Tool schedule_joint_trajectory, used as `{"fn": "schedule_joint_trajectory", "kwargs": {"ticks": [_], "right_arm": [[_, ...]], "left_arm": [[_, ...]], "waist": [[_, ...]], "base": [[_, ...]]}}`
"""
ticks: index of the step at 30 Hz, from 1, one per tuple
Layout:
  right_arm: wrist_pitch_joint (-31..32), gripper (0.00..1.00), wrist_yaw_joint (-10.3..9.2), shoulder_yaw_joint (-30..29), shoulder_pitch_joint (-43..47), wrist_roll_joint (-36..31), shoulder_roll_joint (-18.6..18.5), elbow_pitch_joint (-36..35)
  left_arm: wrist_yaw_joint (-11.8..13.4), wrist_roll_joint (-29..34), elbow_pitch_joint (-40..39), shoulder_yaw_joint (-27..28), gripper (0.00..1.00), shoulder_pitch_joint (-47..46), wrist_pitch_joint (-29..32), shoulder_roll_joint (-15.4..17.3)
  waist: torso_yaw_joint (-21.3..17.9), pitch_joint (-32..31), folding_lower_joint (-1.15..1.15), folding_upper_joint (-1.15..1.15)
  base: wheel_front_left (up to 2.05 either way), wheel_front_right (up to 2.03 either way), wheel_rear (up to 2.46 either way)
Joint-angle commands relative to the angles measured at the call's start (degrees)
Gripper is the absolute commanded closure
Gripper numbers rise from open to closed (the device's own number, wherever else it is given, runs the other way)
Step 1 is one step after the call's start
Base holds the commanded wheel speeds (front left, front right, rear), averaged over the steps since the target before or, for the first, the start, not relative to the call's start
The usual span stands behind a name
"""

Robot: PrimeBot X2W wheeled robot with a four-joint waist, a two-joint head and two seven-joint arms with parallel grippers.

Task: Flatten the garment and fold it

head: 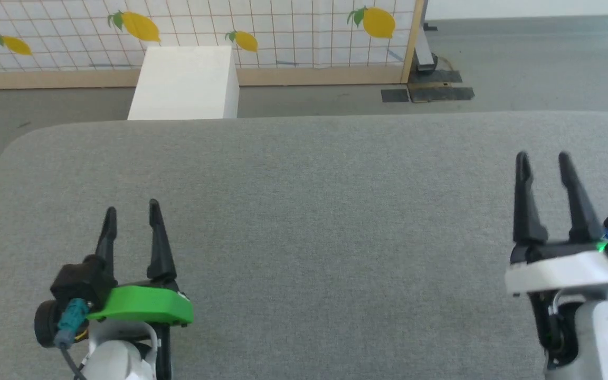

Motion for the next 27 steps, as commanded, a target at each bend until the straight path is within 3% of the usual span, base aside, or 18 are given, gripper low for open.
{"fn": "schedule_joint_trajectory", "kwargs": {"ticks": [1,9,27], "right_arm": [[-0.57,0.00,-0.08,0.67,1.39,-0.90,0.06,0.67],[-1.54,0.00,-0.08,2.88,5.55,-3.43,0.07,4.22],[-1.85,0.00,-0.08,3.90,7.90,-2.75,0.08,6.41]], "left_arm": [[0.45,0.64,0.67,-0.55,0.00,-0.84,-0.42,-0.32],[0.65,2.00,4.17,-3.22,0.00,-0.32,-0.77,-1.52],[-2.19,1.22,5.42,-3.81,0.00,2.76,-1.00,-3.70]], "waist": [[0.46,-0.61,0.01,0.00],[0.22,-0.14,0.01,0.00],[0.65,0.30,0.01,0.00]], "base": [[0.00,0.00,0.00],[0.00,0.00,0.00],[0.00,0.00,0.00]]}}
